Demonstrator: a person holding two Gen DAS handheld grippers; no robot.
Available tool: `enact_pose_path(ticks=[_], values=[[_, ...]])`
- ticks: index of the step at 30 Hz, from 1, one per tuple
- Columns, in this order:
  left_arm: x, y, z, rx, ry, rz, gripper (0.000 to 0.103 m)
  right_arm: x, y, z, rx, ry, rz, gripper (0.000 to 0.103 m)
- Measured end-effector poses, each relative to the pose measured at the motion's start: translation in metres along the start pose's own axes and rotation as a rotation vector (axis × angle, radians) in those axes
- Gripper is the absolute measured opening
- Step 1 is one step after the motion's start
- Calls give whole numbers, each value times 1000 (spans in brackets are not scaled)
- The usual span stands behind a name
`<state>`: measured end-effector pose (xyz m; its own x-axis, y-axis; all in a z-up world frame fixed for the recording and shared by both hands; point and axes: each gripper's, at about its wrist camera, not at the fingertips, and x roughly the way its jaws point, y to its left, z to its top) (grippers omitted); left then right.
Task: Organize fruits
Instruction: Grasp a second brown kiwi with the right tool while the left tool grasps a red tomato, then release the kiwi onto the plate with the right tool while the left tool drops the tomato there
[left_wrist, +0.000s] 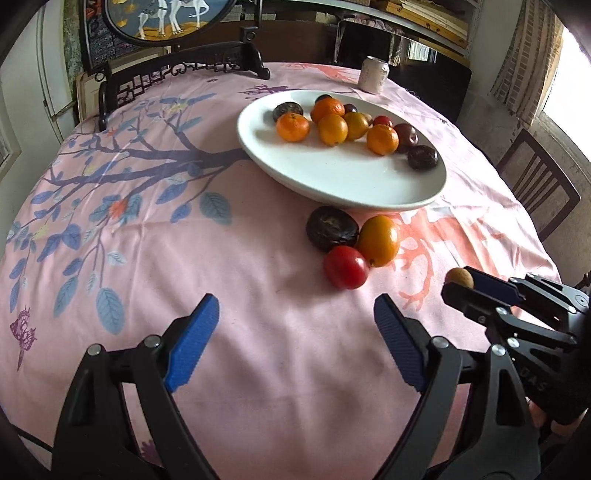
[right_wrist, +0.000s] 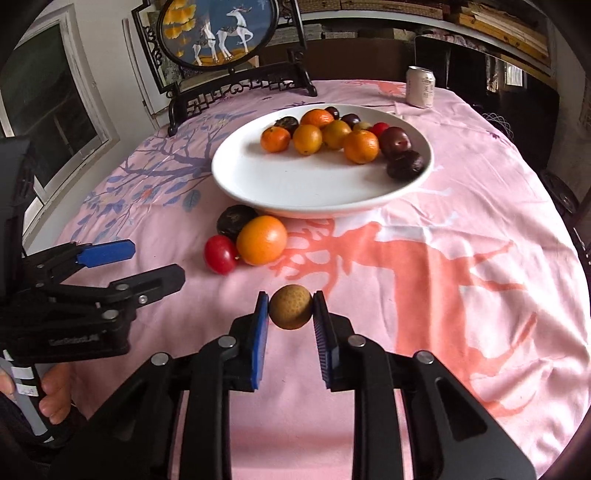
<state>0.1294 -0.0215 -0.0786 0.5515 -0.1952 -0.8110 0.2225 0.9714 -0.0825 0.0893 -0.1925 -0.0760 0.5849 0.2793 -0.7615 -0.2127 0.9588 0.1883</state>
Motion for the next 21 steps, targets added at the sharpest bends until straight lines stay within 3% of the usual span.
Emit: enact_pose_path(ticks=[6,8,13,14,15,21], values=[[22,-20,10,43,16,30,73,-15,-32,-13,83,-21,33,24],[30,-23,12,48,39,26,57,-17,-39,-13,104,-29,42,24],[38,-25,17,46,39,6,45,-20,-43,-13,118,-36,55,24],[38,-24,18,38,36,-18,36,-20,-42,-13,118,-35,58,24],[38,-23,18,31,37,-46,33,-20,-42,-13,117,-34,60,24],[19,-26,12,49,-1,-72,33,-22,-34,-11,106,-39,68,24]])
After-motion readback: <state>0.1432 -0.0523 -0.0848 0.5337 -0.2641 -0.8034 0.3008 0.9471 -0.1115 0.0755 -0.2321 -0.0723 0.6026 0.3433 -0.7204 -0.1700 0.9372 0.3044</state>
